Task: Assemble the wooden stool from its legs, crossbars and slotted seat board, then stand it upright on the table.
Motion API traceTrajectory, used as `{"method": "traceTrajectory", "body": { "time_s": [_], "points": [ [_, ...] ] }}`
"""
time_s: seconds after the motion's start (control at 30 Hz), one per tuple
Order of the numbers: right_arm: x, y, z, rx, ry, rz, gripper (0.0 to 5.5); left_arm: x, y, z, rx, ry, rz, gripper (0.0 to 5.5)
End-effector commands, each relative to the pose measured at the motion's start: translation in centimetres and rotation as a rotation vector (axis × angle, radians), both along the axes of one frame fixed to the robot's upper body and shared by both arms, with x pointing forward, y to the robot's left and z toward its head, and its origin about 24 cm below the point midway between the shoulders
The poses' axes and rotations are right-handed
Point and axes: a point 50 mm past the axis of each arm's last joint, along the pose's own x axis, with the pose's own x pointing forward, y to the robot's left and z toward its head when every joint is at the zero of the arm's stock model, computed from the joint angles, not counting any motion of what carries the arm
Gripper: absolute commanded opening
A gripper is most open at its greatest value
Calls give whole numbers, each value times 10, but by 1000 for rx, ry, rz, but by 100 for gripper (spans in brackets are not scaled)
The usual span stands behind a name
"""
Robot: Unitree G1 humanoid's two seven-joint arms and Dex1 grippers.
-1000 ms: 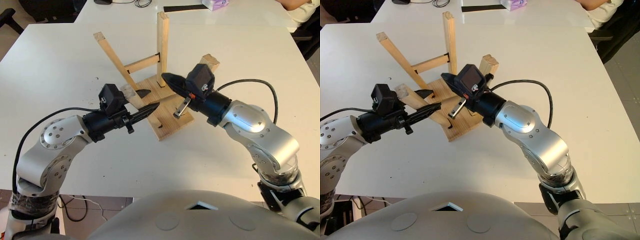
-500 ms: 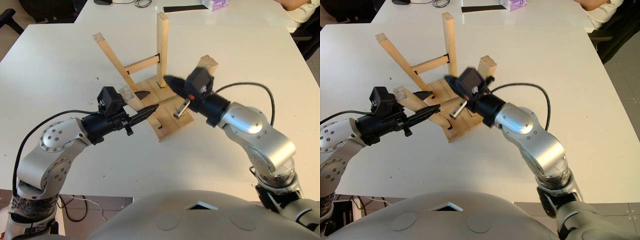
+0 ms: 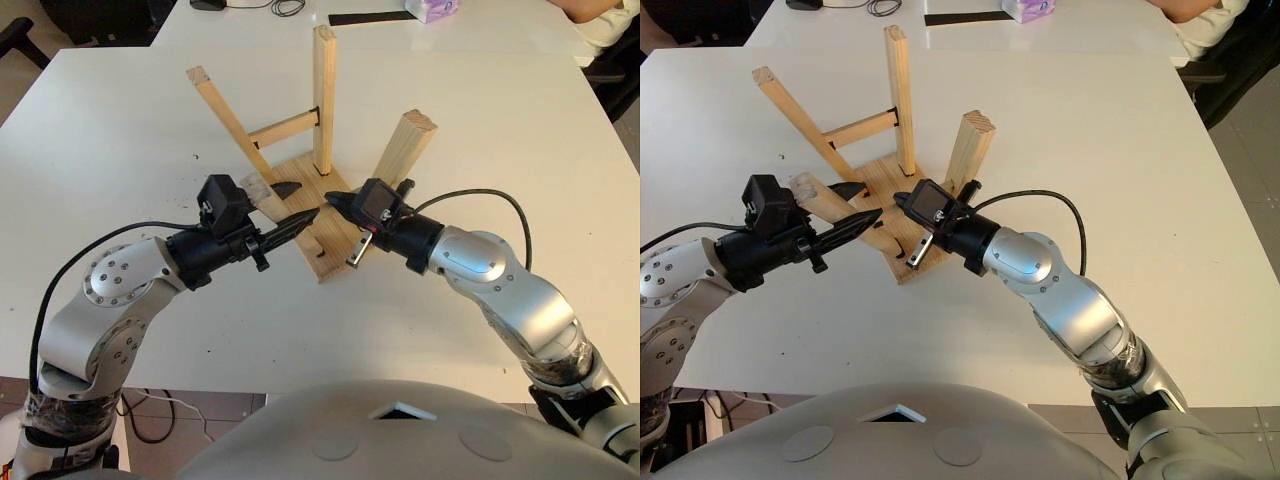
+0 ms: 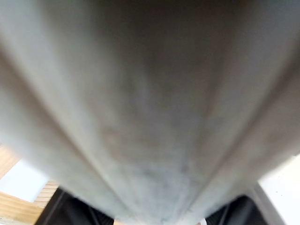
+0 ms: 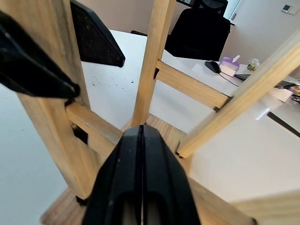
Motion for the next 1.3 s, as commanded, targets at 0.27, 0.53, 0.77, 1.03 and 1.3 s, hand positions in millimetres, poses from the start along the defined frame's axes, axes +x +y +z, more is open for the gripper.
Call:
{"method": "traceTrajectory", "body": {
  "time_s": [0.27, 0.53, 0.77, 1.03, 1.3],
  "points": [
    [36, -98, 137, 755, -188, -81, 0, 2, 12, -32, 183, 263, -100, 204],
    [69, -149, 62, 292, -60, -595, 0, 11, 18, -34, 225, 283, -133, 204],
    [-11, -44, 43, 455, 205, 33, 0, 10, 18, -36, 224, 289, -143, 204],
    [24, -94, 26, 320, 191, -318, 0, 11, 23, -38, 222, 289, -132, 204],
    [50, -164, 24, 121, -2, -744, 0, 13, 27, -32, 222, 273, -137, 204]
  ]
}}
